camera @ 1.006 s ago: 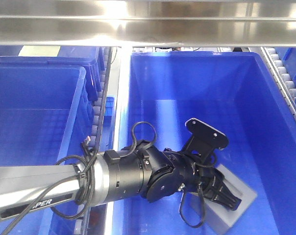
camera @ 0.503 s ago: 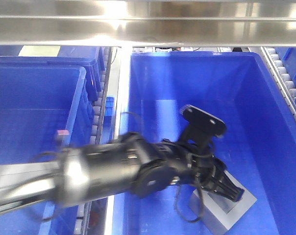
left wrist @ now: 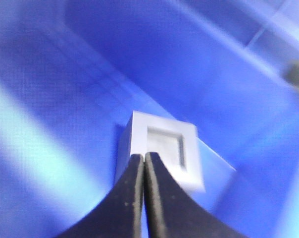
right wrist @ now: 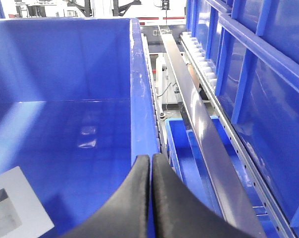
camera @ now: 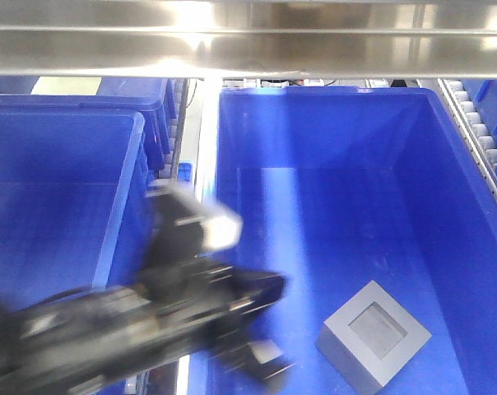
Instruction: Sort gray base to blue bin
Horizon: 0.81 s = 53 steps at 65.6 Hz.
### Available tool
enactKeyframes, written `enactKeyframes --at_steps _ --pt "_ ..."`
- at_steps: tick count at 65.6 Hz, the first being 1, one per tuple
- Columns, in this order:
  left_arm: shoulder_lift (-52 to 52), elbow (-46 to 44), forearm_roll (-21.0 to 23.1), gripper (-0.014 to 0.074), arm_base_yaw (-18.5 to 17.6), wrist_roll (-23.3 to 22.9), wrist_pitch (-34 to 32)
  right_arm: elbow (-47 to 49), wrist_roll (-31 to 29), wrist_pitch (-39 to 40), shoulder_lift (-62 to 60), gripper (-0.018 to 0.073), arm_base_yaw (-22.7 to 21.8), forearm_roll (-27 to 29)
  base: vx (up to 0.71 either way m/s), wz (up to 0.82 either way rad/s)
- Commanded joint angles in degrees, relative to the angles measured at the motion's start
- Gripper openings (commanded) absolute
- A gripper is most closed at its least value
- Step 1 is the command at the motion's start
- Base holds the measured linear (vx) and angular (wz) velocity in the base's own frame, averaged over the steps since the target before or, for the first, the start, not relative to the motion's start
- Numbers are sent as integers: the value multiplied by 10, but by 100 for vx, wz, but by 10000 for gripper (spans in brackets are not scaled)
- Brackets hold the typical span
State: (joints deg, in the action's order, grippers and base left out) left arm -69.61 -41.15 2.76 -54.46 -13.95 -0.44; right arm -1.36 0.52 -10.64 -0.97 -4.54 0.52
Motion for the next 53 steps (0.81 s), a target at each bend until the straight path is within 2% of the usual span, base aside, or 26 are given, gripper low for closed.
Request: enactKeyframes --at_steps 1,11,18,26,35,41,53 --pt "86 34 3 -8 0 -3 -36 -3 -5 22 2 -5 0 -5 0 0" --pt "205 114 4 -8 0 -4 -31 -3 -5 22 2 -5 0 -5 0 0" --pt "277 151 0 -8 0 -2 4 -3 -5 22 2 -5 0 -5 0 0" --pt "369 168 -50 -8 0 17 91 -3 -5 22 2 -5 0 -5 0 0" --pt "470 170 -102 -8 0 19 190 -3 -5 22 2 -5 0 -5 0 0" --pt "526 170 -116 -8 0 19 243 -3 -5 22 2 -5 0 -5 0 0" --pt "618 170 -117 -8 0 19 316 -3 -5 22 2 -5 0 -5 0 0"
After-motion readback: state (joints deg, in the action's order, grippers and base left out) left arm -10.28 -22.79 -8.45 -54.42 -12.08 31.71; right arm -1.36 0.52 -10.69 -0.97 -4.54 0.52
